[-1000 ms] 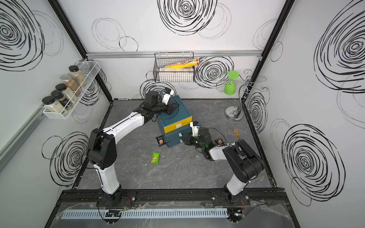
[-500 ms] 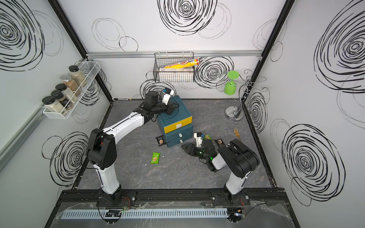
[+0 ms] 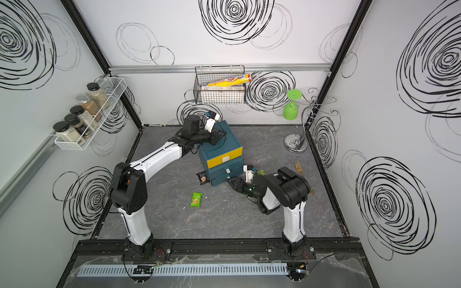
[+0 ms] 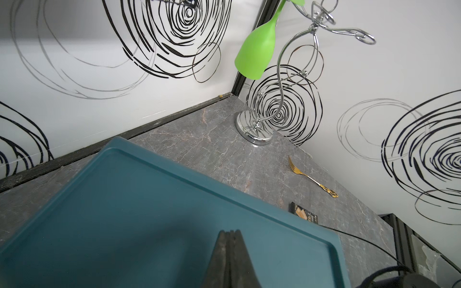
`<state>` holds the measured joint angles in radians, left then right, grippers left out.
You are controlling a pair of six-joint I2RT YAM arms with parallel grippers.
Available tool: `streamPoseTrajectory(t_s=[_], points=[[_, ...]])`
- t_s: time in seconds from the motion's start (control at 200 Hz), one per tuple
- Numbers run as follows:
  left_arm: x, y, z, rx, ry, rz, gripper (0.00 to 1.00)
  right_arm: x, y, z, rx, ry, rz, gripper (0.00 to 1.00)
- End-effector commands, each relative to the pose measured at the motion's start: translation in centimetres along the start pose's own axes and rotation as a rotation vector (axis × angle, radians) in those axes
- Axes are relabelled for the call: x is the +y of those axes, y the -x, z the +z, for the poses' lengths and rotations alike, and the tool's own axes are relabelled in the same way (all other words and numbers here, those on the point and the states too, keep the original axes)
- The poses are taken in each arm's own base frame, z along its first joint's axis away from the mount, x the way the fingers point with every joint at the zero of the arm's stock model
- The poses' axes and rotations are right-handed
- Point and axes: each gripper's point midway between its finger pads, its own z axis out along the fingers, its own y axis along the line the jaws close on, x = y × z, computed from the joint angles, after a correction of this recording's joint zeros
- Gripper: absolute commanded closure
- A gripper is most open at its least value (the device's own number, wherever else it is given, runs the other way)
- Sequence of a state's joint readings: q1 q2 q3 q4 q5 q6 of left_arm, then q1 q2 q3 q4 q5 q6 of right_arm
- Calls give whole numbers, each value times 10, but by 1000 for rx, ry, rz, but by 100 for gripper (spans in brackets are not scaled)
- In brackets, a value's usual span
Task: Take the cookies out of the drawer
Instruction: Close the drawer in the storage box, then open the drawer in the storage box.
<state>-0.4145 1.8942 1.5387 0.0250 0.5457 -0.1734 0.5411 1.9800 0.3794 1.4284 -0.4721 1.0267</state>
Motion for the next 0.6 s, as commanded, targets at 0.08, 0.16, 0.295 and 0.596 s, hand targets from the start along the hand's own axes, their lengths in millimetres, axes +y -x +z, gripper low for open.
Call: streamPoseTrajectory(t_s=[0.08,0.16,0.295,0.596], points=[[28,-94,6,266,55,-190,100,7,12,9,-43,55,-12,61],[29,-97,6,272,55,-191,100,3,15,9,-57,46,-1,68],[29,-101,7,280,54,-193,100,2,19,2,-78,56,15,79],[31,-103,9,279,52,-197,100,6,4,-18,-51,86,49,100]])
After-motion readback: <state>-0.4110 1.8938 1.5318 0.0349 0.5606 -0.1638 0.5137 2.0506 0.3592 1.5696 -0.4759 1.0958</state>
